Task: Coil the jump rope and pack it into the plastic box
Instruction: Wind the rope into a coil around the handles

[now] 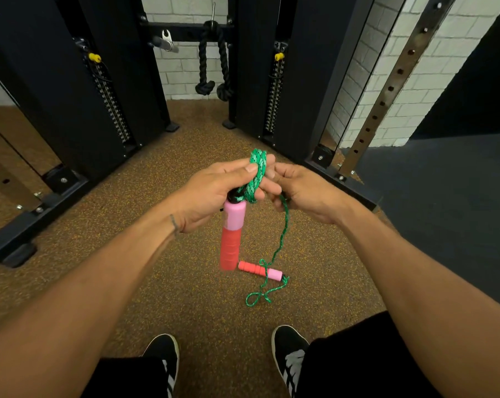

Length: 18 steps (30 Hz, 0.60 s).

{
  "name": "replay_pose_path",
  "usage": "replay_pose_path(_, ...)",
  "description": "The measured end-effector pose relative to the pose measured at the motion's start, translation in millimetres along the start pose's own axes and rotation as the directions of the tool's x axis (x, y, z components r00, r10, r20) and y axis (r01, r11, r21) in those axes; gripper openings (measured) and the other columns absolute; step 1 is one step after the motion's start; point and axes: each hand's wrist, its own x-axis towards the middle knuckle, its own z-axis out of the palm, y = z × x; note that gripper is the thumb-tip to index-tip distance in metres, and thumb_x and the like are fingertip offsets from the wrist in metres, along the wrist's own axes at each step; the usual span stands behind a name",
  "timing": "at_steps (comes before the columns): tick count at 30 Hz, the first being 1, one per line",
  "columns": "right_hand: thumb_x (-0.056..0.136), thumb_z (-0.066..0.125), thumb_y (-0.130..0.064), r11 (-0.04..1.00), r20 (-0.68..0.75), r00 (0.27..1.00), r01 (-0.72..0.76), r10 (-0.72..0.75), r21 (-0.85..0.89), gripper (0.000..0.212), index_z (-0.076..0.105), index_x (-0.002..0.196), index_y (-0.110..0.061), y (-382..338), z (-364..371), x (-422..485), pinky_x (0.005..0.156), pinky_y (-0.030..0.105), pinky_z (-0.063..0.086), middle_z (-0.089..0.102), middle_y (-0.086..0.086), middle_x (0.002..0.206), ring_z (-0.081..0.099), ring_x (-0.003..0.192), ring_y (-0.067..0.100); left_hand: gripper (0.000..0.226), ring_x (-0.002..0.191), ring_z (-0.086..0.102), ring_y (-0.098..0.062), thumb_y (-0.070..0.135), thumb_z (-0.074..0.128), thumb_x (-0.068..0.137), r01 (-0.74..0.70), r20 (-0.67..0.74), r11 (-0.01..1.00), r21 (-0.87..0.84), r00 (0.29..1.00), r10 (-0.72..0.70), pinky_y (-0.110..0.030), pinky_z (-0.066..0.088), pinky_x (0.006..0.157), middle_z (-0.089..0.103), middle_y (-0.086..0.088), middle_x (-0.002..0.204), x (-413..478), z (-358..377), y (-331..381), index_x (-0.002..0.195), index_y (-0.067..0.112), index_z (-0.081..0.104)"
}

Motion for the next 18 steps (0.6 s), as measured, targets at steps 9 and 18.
replay_pose_path(9,0.104,0.047,-0.024,0.994,0.161,0.981,-0.112,0.112,-0.009,0.015,0.061,0.11,-0.024,-7,21,-11,0.069,0.031,0.053,0.062,0.003,0.083,0.059,0.07,0.013,0.033,0.089,0.069,-0.007,0.024,0.04,0.104,-0.032,-0.115,0.996,-0.08,0.993,0.022,-0.026,0.057,0.079,0.074,-0.002,0.113,2,1,0,0.134,0.022,0.054)
replay_pose_path(18,0.1,0.057,-0.034,0.906,0.183,0.982,0.125,-0.054,-0.404,0.026,0.066,0.077,-0.024,-34,35,-30,0.053,0.021,0.047,0.064,-0.002,0.074,0.056,0.055,0.006,0.026,0.097,0.068,-0.008,0.025,0.044,0.103,-0.043,-0.29,0.995,-0.086,0.957,0.016,-0.027,0.058,0.077,0.075,-0.001,0.11,4,0,-6,0.124,0.029,0.06)
